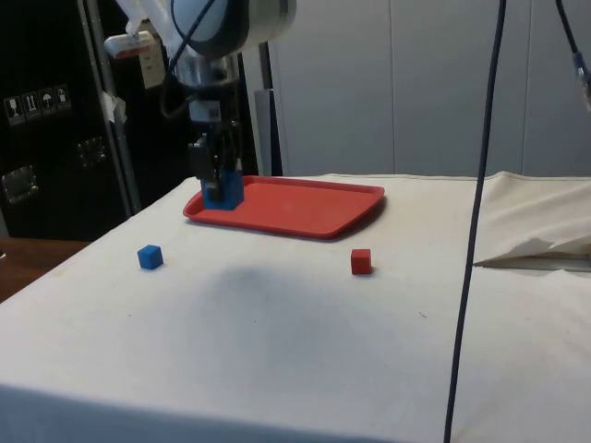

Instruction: Pick up the largest block and place it onto the tray.

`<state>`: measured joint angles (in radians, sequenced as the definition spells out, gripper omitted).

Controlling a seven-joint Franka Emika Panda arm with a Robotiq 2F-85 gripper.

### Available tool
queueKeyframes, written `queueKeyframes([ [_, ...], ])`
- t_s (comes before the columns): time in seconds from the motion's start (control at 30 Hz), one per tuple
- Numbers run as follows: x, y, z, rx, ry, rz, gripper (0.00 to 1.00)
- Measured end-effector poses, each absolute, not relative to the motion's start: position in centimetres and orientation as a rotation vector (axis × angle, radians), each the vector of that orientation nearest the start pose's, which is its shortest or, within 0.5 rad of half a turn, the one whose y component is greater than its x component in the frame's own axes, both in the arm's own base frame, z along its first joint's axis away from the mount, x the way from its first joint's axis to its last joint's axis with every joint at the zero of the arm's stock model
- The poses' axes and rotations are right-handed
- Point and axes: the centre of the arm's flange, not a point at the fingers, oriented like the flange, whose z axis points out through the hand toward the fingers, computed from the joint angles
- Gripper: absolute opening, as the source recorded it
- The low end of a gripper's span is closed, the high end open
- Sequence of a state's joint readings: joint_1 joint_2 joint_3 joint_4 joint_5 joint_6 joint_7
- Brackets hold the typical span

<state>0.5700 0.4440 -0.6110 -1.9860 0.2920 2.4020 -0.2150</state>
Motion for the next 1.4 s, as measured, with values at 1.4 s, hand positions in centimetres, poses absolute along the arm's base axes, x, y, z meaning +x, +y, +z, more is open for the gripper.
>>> queueKeyframes([
  [1.4,61.1,-12.8,30.7,-3.264,0.044,-0.152,0.0],
])
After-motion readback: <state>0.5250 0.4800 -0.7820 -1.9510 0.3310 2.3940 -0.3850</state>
